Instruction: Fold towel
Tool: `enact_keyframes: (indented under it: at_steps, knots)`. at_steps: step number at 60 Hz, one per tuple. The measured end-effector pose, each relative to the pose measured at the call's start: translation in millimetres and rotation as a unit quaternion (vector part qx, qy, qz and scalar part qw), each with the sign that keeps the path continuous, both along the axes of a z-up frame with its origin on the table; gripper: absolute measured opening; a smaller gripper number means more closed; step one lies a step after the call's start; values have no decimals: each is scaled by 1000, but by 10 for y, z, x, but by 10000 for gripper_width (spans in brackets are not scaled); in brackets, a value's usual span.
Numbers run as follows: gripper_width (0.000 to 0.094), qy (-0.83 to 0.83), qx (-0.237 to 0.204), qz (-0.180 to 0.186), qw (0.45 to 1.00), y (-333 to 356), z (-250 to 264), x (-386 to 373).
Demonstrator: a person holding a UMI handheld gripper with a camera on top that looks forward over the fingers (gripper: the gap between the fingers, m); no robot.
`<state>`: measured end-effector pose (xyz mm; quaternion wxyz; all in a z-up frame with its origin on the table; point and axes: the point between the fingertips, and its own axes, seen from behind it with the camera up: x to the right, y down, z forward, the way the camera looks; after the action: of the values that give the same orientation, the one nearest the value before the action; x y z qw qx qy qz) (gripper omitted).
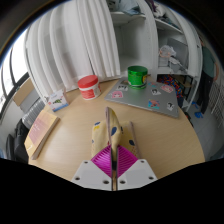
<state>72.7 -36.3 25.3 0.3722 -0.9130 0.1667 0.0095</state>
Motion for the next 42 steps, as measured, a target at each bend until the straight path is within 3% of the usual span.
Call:
enact_keyframes:
  at_steps: [8,10,15,17,22,24,42]
  knots:
    - [50,-25,-39,0,999,-138,-391,293]
    - [50,-21,-13,2,1000,-68,-364,318]
    - [114,-4,-16,-1,1000,-103,-372,318]
    - [211,-1,-22,1,1000,-134,-356,320]
    - [741,-15,-34,5,999,-269,-272,430]
    - [851,-20,-27,11,999,-305,-175,458]
    - [833,-9,57,47,997,-1032,930,556]
